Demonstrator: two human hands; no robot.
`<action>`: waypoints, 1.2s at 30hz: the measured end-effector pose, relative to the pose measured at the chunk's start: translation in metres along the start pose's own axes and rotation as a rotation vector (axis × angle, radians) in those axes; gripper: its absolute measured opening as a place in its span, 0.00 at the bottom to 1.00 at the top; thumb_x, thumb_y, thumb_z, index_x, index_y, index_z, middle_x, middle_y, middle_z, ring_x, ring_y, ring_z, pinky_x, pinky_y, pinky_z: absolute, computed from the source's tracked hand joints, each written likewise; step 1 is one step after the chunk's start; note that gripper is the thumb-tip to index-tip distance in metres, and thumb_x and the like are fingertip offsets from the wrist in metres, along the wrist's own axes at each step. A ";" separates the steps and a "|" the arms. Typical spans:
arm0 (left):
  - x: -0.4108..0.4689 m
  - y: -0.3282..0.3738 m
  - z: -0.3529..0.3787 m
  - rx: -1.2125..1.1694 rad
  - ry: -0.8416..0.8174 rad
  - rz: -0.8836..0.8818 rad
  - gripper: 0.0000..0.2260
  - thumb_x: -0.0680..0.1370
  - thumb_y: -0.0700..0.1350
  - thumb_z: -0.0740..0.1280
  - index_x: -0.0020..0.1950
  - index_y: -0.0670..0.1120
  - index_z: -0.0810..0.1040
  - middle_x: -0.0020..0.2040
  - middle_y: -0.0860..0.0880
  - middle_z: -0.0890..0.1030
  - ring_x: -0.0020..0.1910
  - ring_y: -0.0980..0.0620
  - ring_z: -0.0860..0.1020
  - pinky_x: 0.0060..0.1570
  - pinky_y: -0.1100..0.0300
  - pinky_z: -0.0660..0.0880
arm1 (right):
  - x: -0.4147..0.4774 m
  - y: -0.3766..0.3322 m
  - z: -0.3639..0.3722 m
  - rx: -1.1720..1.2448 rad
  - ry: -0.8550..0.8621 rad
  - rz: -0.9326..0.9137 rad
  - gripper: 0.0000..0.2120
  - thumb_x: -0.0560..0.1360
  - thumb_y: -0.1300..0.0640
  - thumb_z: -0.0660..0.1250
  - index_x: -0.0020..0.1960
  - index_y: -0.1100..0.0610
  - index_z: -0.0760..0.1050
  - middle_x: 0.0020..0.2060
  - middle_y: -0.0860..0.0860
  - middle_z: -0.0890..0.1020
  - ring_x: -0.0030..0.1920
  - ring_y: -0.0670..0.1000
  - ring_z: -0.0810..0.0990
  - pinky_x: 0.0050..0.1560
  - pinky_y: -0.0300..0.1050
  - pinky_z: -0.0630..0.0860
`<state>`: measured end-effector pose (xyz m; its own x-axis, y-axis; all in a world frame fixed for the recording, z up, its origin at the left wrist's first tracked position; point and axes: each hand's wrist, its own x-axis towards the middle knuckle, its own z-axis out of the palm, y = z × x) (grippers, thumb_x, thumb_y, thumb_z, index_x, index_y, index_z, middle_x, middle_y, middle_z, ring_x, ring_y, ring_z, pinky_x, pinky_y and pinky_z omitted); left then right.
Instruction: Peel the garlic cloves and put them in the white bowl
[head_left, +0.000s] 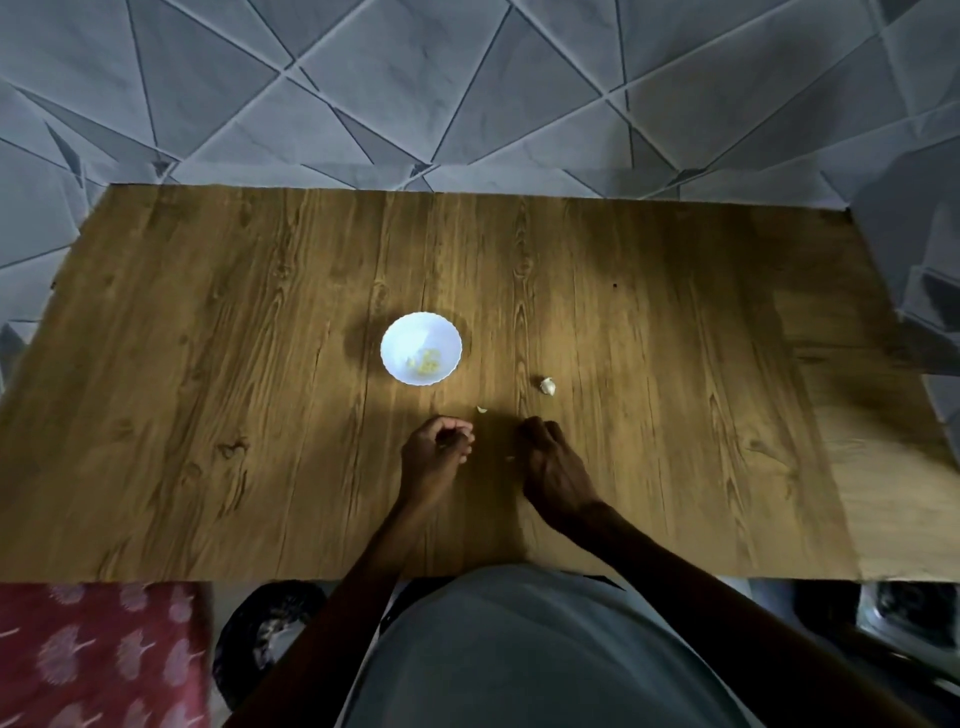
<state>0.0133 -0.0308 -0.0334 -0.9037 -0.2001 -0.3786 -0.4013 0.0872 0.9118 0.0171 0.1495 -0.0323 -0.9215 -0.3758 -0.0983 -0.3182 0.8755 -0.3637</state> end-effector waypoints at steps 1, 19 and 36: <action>-0.001 0.001 0.000 0.005 0.002 0.003 0.06 0.79 0.39 0.66 0.47 0.49 0.80 0.43 0.48 0.84 0.41 0.53 0.82 0.40 0.61 0.78 | 0.000 -0.001 -0.001 0.002 -0.003 0.003 0.19 0.70 0.69 0.71 0.60 0.65 0.76 0.62 0.60 0.74 0.53 0.60 0.75 0.37 0.44 0.77; -0.006 -0.006 -0.006 -0.044 0.030 -0.050 0.07 0.79 0.36 0.65 0.46 0.46 0.80 0.42 0.46 0.83 0.41 0.51 0.81 0.41 0.59 0.78 | -0.002 -0.004 0.015 0.025 0.086 -0.200 0.11 0.77 0.63 0.60 0.53 0.64 0.80 0.51 0.58 0.80 0.46 0.58 0.79 0.32 0.50 0.79; -0.001 0.023 0.008 -0.545 -0.049 -0.461 0.09 0.82 0.42 0.62 0.50 0.43 0.81 0.46 0.44 0.85 0.47 0.47 0.82 0.54 0.53 0.77 | 0.035 -0.014 -0.016 0.520 0.247 0.077 0.13 0.67 0.75 0.66 0.40 0.59 0.81 0.36 0.51 0.83 0.38 0.49 0.82 0.39 0.49 0.81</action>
<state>0.0040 -0.0207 -0.0136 -0.6710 -0.0538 -0.7395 -0.6238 -0.4982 0.6022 -0.0145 0.1289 -0.0161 -0.9822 -0.1803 0.0533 -0.1541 0.6100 -0.7773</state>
